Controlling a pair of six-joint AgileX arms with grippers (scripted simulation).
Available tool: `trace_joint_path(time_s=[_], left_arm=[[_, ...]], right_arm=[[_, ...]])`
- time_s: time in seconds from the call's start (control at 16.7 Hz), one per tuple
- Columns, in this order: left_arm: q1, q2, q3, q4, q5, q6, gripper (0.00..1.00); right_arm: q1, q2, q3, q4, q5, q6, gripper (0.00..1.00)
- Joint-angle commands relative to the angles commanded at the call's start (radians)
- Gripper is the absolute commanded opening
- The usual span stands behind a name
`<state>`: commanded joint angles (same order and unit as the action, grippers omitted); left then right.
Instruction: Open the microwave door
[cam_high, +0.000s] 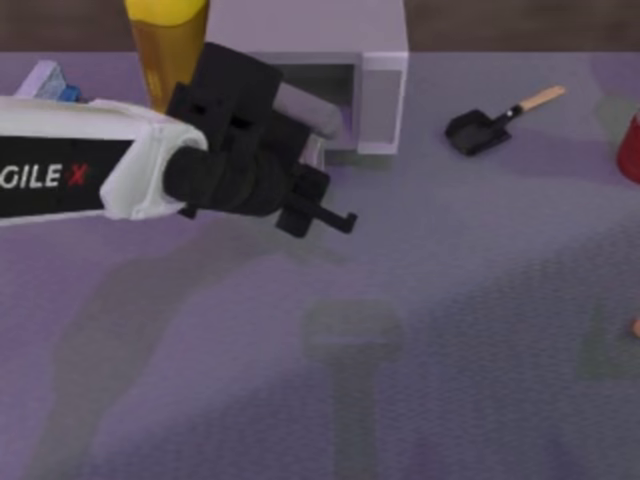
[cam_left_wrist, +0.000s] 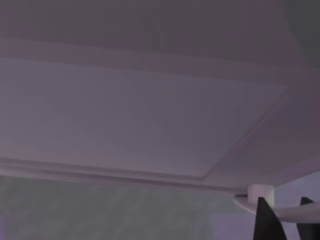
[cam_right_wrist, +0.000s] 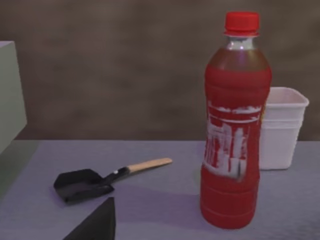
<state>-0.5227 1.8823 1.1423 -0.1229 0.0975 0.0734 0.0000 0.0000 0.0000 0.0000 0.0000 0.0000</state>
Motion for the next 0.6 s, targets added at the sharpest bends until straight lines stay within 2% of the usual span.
trace_joint_path(time_s=[0.6], left_arm=[[-0.008,0.001,0.0,-0.001,0.009,-0.006,0.0]], right_arm=[[0.0,0.0,0.0,0.0,0.0,0.0,1.0]])
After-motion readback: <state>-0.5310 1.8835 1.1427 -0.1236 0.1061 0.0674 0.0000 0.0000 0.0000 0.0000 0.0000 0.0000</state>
